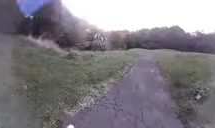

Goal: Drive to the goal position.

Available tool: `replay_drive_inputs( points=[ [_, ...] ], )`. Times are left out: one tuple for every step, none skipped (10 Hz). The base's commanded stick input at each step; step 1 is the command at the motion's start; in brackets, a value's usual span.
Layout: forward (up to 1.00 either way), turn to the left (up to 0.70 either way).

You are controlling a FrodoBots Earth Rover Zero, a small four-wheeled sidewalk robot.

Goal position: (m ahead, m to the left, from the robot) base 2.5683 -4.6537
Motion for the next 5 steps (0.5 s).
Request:
replay_drive_inputs(
  points=[
    [0.45,-0.27],
    [0.45,-0.27],
    [0.45,-0.27],
    [0.45,-0.27],
    [0.45,-0.27]
  ],
)
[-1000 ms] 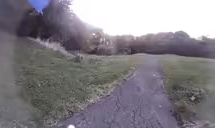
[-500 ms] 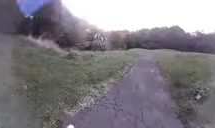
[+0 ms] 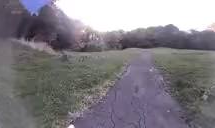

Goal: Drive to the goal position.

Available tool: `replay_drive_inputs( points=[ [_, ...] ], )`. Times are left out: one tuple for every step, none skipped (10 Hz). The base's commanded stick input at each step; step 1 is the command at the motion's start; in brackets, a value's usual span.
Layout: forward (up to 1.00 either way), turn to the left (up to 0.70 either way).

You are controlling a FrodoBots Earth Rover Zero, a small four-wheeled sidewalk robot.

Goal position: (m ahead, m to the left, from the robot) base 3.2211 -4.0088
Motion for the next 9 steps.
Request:
replay_drive_inputs(
  points=[
    [0.45,-0.27],
    [0.45,-0.27],
    [0.45,-0.27],
    [0.45,-0.27],
    [0.45,-0.27],
    [0.45,-0.27],
    [0.45,-0.27],
    [0.45,-0.27],
    [0.45,-0.27]
  ],
)
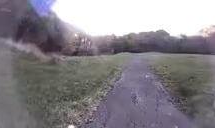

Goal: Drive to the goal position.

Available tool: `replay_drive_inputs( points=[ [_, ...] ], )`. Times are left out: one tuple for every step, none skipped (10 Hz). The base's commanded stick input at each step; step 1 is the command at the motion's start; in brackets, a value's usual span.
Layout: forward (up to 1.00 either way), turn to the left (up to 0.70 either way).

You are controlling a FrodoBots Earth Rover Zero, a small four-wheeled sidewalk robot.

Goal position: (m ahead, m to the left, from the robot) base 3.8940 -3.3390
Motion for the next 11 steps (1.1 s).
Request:
replay_drive_inputs(
  points=[
    [0.45,-0.27],
    [0.45,-0.27],
    [0.45,-0.27],
    [0.45,-0.27],
    [0.61,-0.19],
    [0.70,-0.14],
    [0.70,-0.14],
    [0.70,-0.14],
    [0.70,-0.14],
    [0.70,-0.14],
    [0.70,-0.14]
  ],
)
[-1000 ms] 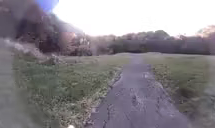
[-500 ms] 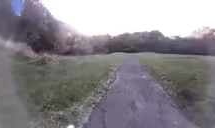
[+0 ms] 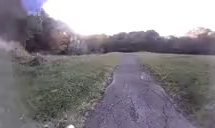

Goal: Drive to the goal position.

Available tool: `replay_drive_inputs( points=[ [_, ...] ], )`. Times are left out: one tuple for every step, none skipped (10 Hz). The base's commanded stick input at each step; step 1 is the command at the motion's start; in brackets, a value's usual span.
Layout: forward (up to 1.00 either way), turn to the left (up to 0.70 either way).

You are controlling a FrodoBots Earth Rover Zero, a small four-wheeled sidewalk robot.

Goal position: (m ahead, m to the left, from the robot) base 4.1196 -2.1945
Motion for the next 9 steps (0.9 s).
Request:
replay_drive_inputs(
  points=[
    [0.70,-0.14],
    [0.70,-0.14],
    [0.70,-0.14],
    [0.70,-0.14],
    [0.70,-0.14],
    [0.70,-0.14],
    [0.70,-0.14],
    [0.70,-0.14],
    [0.70,-0.14]
  ],
)
